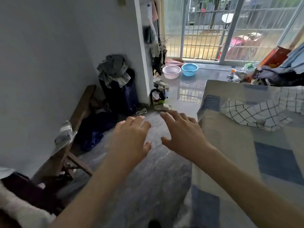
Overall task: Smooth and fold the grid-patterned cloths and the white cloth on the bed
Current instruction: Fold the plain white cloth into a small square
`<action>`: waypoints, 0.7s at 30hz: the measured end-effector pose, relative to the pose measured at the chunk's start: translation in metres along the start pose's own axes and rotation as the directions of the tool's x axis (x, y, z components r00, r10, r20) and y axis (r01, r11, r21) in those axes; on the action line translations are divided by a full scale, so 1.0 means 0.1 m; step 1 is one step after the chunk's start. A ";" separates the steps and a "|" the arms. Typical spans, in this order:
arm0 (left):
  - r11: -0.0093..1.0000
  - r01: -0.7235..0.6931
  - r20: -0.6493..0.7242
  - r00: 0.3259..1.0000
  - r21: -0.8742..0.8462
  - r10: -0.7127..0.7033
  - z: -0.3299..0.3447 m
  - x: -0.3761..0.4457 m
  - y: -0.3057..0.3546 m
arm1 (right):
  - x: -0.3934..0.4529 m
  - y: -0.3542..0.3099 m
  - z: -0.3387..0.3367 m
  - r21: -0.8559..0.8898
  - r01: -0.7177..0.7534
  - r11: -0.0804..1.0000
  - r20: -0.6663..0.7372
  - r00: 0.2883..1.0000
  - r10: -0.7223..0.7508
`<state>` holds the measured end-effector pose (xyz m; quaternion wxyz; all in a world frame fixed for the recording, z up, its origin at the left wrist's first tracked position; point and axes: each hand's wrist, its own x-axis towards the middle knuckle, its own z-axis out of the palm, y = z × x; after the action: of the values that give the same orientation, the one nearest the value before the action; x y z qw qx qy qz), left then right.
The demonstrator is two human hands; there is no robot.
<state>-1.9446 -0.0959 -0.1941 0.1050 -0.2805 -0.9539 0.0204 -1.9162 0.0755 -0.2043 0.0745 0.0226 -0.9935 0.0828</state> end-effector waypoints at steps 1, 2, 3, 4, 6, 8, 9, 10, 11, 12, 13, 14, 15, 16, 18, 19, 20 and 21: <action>1.000 0.005 -0.011 1.000 0.008 -0.005 0.01 0.15 -0.14 | 0.18 -0.04 0.01 -0.004 -0.005 1.000 -0.019 1.000 0.005; 1.000 0.007 -0.013 1.000 0.014 -0.007 0.02 0.29 -0.27 | 0.36 -0.08 0.01 -0.008 -0.005 1.000 -0.031 1.000 0.005; 1.000 0.006 -0.007 1.000 0.021 -0.006 0.02 0.42 -0.38 | 0.53 -0.10 0.01 -0.015 -0.003 1.000 -0.037 0.999 0.002; 1.000 0.006 -0.009 1.000 0.028 -0.006 0.04 0.55 -0.49 | 0.69 -0.11 0.01 -0.030 -0.001 1.000 -0.043 0.999 0.000; 1.000 0.009 -0.032 0.999 0.030 -0.008 0.09 0.77 -0.66 | 0.96 -0.12 0.00 -0.065 -0.016 0.998 -0.053 0.999 0.013; 0.999 0.000 -0.047 0.999 0.040 0.002 0.19 1.00 -0.80 | 1.16 -0.09 0.02 -0.090 -0.064 0.994 -0.051 0.997 0.059; 0.999 -0.006 -0.042 0.999 0.045 0.008 0.24 1.12 -0.85 | 1.24 -0.06 0.04 -0.097 -0.093 0.991 -0.040 0.995 0.089; 0.999 -0.017 -0.037 0.999 0.046 0.018 0.30 1.25 -0.89 | 1.31 -0.03 0.06 -0.098 -0.125 0.987 -0.024 0.992 0.124; 0.999 -0.033 -0.038 0.999 0.043 0.035 0.35 1.39 -0.91 | 1.38 0.01 0.08 -0.099 -0.159 0.982 -0.009 0.987 0.159; 0.998 -0.052 -0.042 0.998 0.031 0.053 0.41 1.54 -0.93 | 1.45 0.06 0.11 -0.107 -0.192 0.976 0.001 0.981 0.193; 0.998 -0.069 -0.045 0.997 0.010 0.069 0.46 1.69 -0.94 | 1.51 0.12 0.13 -0.120 -0.223 0.967 0.007 0.974 0.226; 0.996 -0.084 -0.047 0.995 -0.013 0.083 0.51 1.83 -0.94 | 1.58 0.18 0.16 -0.133 -0.254 0.958 0.012 0.966 0.258; 0.994 -0.099 -0.046 0.994 -0.039 0.097 0.56 1.98 -0.95 | 1.65 0.24 0.19 -0.143 -0.287 0.947 0.022 0.956 0.293; 0.992 -0.115 -0.039 0.993 -0.061 0.113 0.63 2.12 -0.96 | 1.71 0.31 0.21 -0.146 -0.323 0.935 0.031 0.943 0.331; 0.984 -0.160 -0.030 0.987 -0.083 0.158 0.74 2.40 -0.99 | 1.84 0.45 0.27 -0.147 -0.394 0.907 0.036 0.914 0.403; 0.979 -0.184 -0.030 0.983 -0.090 0.182 0.79 2.54 -1.01 | 1.91 0.52 0.29 -0.157 -0.429 0.889 0.030 0.898 0.439; 0.972 -0.217 -0.028 0.976 -0.094 0.215 0.86 2.70 -1.03 | 2.00 0.59 0.31 -0.171 -0.470 0.866 0.019 0.877 0.480; 0.966 -0.244 -0.026 0.970 -0.088 0.243 0.90 2.83 -1.04 | 2.07 0.65 0.31 -0.180 -0.500 0.847 0.014 0.860 0.510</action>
<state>-2.2506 -0.0288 -0.2183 0.0960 -0.4000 -0.9114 -0.0120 -2.1285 0.1280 -0.2138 0.0212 -0.2433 -0.9696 0.0138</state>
